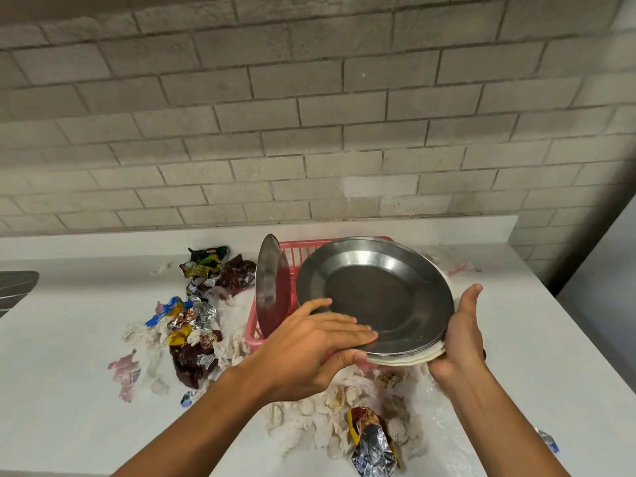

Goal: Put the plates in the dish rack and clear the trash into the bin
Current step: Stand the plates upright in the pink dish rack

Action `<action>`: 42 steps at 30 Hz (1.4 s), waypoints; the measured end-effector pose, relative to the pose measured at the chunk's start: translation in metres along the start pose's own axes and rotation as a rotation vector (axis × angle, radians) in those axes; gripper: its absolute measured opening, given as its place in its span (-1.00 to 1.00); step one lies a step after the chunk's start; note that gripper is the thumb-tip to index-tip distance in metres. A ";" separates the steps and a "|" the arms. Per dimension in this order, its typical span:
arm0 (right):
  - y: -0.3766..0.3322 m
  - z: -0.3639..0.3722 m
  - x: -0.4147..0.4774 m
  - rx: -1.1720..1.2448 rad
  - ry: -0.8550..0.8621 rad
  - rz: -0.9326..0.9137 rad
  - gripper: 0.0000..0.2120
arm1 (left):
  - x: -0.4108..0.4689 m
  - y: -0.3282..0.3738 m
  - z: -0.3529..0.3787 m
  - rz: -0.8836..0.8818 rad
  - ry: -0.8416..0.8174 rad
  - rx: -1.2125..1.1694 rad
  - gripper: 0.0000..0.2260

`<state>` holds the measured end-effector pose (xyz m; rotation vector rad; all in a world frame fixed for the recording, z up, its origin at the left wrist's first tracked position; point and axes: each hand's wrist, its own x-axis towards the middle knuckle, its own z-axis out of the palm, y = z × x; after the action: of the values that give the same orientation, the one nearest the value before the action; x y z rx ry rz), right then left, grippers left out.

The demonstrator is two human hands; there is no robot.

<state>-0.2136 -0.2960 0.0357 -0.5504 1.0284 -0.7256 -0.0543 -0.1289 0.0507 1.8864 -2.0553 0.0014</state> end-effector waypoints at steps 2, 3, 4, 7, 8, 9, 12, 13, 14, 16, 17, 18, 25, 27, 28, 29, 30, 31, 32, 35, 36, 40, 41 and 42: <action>-0.001 0.000 -0.001 0.037 -0.017 -0.020 -0.44 | 0.000 0.000 -0.001 0.047 0.112 0.012 -0.68; -0.001 0.000 -0.001 0.055 -0.027 -0.029 -0.45 | 0.001 -0.002 -0.001 0.078 0.179 0.030 -0.69; -0.002 0.001 -0.002 0.064 -0.038 -0.035 -0.47 | 0.002 -0.003 -0.001 0.110 0.249 0.055 -0.70; -0.002 0.001 0.002 0.054 -0.052 -0.039 -0.58 | 0.007 -0.007 -0.001 0.184 0.412 0.134 -0.78; -0.001 0.000 0.006 0.036 -0.038 -0.043 -0.62 | 0.010 -0.008 -0.002 0.194 0.442 0.153 -0.78; -0.001 -0.003 0.010 0.014 -0.020 -0.046 -0.64 | 0.012 -0.009 -0.003 0.197 0.462 0.173 -0.78; -0.003 -0.009 0.021 -0.029 0.013 -0.047 -0.57 | 0.020 -0.011 -0.010 0.178 0.548 0.213 -0.80; -0.003 -0.010 0.024 -0.039 0.023 -0.048 -0.56 | 0.023 -0.012 -0.014 0.151 0.608 0.209 -0.82; -0.004 -0.012 0.027 -0.043 0.031 -0.049 -0.55 | 0.026 -0.013 -0.020 0.107 0.684 0.197 -0.82; -0.007 -0.015 0.030 -0.032 0.048 -0.062 -0.54 | 0.032 -0.015 -0.034 -0.031 0.850 0.145 -0.83; -0.009 -0.016 0.031 -0.023 0.057 -0.067 -0.53 | 0.034 -0.018 -0.040 -0.115 0.922 0.093 -0.83; -0.012 -0.019 0.031 -0.013 0.068 -0.072 -0.53 | 0.035 -0.021 -0.045 -0.206 0.980 0.019 -0.83; -0.029 -0.031 0.038 0.036 0.122 -0.118 -0.57 | 0.039 -0.044 -0.021 -0.743 1.123 -0.276 -0.82; -0.032 -0.033 0.040 0.044 0.128 -0.124 -0.58 | 0.041 -0.049 -0.005 -0.827 1.104 -0.232 -0.81; -0.033 -0.034 0.042 0.045 0.128 -0.123 -0.59 | 0.042 -0.051 0.004 -0.858 1.087 -0.217 -0.81; -0.034 -0.035 0.043 0.044 0.125 -0.121 -0.61 | 0.043 -0.054 0.012 -0.884 1.071 -0.204 -0.82; -0.035 -0.036 0.044 0.041 0.121 -0.117 -0.65 | 0.044 -0.056 0.020 -0.905 1.061 -0.191 -0.82; -0.035 -0.038 0.045 0.037 0.115 -0.113 -0.68 | 0.045 -0.058 0.026 -0.922 1.056 -0.182 -0.81; -0.035 -0.039 0.046 0.032 0.106 -0.109 -0.71 | 0.046 -0.060 0.031 -0.937 1.055 -0.178 -0.80; -0.034 -0.042 0.050 0.019 0.086 -0.103 -0.69 | 0.051 -0.064 0.039 -0.980 1.055 -0.180 -0.78; -0.034 -0.042 0.051 0.014 0.082 -0.103 -0.67 | 0.053 -0.065 0.041 -0.995 1.055 -0.178 -0.78; -0.033 -0.043 0.056 -0.009 0.072 -0.101 -0.63 | 0.056 -0.066 0.050 -1.069 1.039 -0.171 -0.78; -0.032 -0.044 0.058 -0.011 0.072 -0.099 -0.63 | 0.056 -0.067 0.052 -1.085 1.031 -0.174 -0.77; -0.032 -0.044 0.059 -0.014 0.071 -0.097 -0.62 | 0.055 -0.067 0.055 -1.098 1.023 -0.179 -0.77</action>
<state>-0.2430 -0.3647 0.0066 -0.5930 1.0793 -0.8293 -0.0058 -0.2028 -0.0022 1.9952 -0.2767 0.3918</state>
